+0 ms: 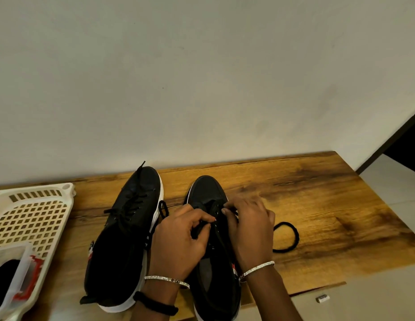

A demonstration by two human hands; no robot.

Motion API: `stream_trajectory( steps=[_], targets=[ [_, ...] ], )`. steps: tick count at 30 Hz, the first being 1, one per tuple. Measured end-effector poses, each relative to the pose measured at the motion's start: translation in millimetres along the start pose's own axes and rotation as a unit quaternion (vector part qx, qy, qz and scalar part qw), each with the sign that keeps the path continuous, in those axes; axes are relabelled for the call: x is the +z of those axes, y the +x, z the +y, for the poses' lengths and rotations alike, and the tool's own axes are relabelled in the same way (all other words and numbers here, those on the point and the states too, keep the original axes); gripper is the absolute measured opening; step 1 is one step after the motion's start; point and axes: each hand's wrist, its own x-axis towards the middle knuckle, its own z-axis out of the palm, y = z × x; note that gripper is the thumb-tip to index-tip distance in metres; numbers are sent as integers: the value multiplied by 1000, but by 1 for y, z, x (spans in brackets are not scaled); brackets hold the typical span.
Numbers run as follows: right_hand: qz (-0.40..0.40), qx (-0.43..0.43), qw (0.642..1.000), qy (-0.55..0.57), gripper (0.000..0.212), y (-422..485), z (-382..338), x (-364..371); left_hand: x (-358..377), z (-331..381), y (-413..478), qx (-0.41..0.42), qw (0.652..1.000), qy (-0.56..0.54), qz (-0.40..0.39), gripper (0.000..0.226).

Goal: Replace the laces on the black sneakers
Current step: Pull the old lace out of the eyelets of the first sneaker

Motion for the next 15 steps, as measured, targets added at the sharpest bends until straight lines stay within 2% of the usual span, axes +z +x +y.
stream_trajectory(
  steps=[5, 9, 12, 15],
  targets=[
    [41, 48, 991, 118, 14, 0, -1, 2, 0, 0, 0, -3, 1000, 5, 4, 27],
    [43, 155, 958, 237, 7, 3, 4, 1, 0, -2, -1, -10, 1000, 3, 10, 27],
    [23, 248, 911, 328, 7, 4, 7, -1, 0, -2, -1, -13, 1000, -2, 8, 26],
    [3, 348, 810, 472, 12, 8, 5, -5, -1, -2, -1, -14, 1000, -4, 9, 26]
  ],
)
